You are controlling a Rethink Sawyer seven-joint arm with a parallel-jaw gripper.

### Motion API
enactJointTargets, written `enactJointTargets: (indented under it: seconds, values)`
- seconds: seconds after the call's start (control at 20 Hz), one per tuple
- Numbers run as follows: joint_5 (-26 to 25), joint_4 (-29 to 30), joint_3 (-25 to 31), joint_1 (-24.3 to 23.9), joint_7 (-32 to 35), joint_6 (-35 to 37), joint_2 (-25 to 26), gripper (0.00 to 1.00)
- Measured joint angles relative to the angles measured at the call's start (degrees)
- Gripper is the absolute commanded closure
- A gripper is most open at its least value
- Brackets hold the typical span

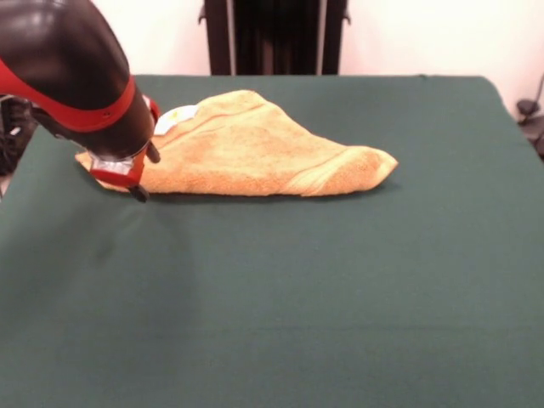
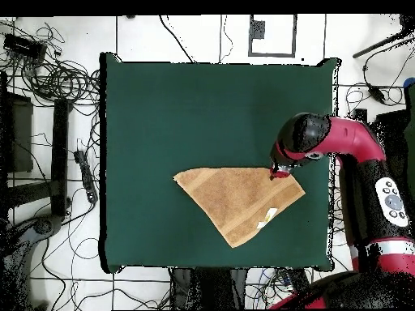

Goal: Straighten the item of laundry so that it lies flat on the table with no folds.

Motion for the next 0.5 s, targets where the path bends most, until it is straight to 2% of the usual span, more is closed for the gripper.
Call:
enactJointTargets:
  seconds: [0.5]
  values:
    - [0.0, 0.1, 0.0, -1.5, 0.0, 0.0, 1.9, 0.0]
